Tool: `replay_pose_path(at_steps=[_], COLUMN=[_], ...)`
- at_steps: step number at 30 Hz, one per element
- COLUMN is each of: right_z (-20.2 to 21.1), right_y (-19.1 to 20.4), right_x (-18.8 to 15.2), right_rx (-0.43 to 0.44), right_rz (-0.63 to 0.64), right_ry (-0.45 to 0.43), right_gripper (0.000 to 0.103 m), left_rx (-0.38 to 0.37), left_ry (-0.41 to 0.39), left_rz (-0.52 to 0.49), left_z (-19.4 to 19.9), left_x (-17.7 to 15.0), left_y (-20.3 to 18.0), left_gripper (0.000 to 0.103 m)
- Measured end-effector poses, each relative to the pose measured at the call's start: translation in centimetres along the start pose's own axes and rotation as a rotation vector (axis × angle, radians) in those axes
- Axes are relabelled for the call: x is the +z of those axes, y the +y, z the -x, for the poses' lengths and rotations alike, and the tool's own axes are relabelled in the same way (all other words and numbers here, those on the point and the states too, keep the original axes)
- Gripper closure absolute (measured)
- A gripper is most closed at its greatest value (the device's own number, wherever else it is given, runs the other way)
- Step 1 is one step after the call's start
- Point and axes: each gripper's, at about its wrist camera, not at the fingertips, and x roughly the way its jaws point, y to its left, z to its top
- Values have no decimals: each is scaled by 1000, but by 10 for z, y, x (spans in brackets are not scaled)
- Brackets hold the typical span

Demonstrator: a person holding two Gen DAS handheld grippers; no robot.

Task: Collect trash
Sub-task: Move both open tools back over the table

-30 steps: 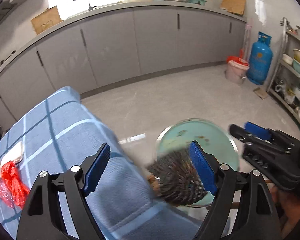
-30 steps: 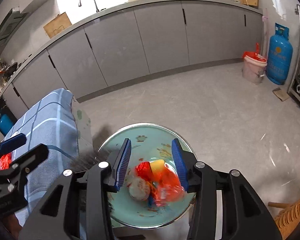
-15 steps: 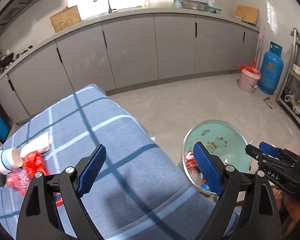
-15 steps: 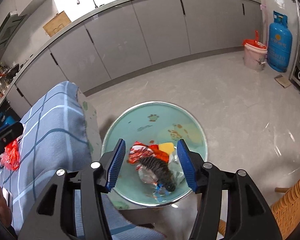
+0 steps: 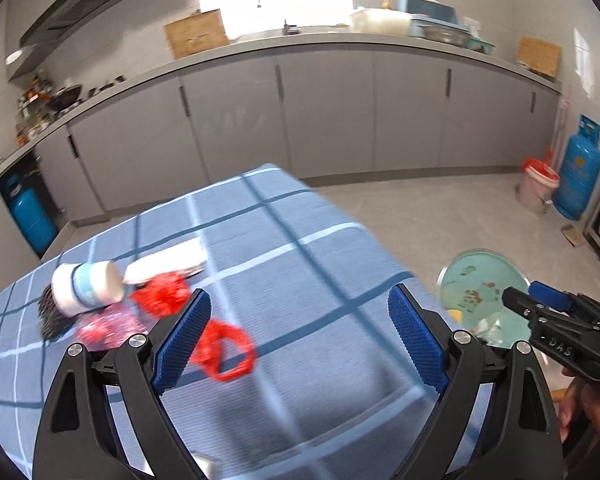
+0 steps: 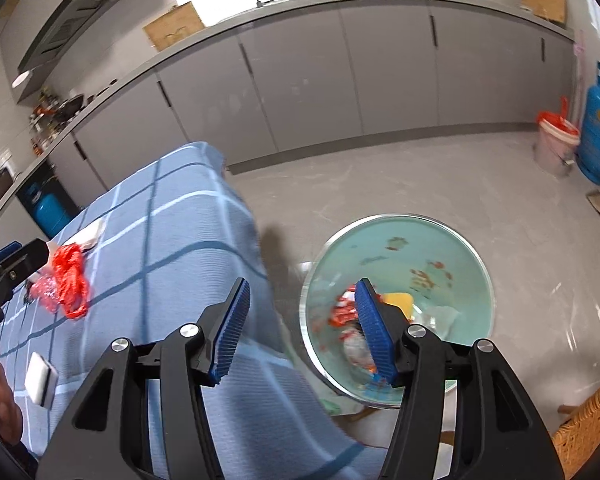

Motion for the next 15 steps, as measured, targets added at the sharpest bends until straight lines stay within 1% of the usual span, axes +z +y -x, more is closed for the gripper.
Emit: replay_pose_path(at_steps=[2, 7, 12, 15], right_z=[0, -2, -4, -7], right_y=[15, 46, 83, 108], right_x=[-1, -4, -8, -7], right_rx=[15, 49, 97, 135], right_rz=[21, 66, 118, 156], right_ry=[5, 21, 35, 44], right_gripper=[47, 46, 44, 44], left_rx=[20, 95, 210, 272], left_ry=[3, 5, 30, 73], left_rz=[18, 63, 122, 167], left_z=[3, 15, 24, 21], left_x=[-3, -18, -41, -57], left_y=[13, 60, 117, 150], left_gripper=[14, 14, 14, 13])
